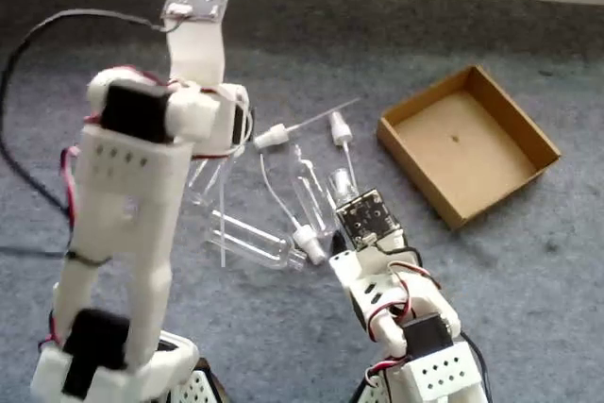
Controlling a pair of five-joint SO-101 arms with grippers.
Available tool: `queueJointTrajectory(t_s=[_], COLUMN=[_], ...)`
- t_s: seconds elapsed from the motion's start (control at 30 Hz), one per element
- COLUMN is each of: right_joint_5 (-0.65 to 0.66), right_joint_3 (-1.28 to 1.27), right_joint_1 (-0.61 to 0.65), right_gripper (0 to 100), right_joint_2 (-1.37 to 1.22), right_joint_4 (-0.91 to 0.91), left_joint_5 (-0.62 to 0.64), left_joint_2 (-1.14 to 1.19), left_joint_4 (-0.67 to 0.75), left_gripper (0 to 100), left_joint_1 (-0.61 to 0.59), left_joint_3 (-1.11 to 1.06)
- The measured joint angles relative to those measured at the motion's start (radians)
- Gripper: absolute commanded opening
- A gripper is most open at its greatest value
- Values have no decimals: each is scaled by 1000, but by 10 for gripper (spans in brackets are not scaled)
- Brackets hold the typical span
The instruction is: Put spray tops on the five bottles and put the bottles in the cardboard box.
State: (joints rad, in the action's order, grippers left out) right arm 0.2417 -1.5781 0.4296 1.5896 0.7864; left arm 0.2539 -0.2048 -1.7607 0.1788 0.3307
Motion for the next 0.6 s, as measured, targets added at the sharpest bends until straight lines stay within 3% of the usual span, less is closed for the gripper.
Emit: queueJointTrajectory(t_s=[0.13,0.33,0.6], right_joint_5=[0,0,0], right_joint_3=[51,14,-97], right_joint_1=[78,126,127], right_gripper=[224,224,224], right_joint_2=[0,2,-2], right_joint_4=[-25,-273,-489], left_joint_5=[-14,-15,-17], left_joint_2=[-184,-394,-660], left_joint_4=[43,216,638], left_gripper=[59,59,59], left_joint_1=[0,0,0], left_joint_3=[-110,-321,-709])
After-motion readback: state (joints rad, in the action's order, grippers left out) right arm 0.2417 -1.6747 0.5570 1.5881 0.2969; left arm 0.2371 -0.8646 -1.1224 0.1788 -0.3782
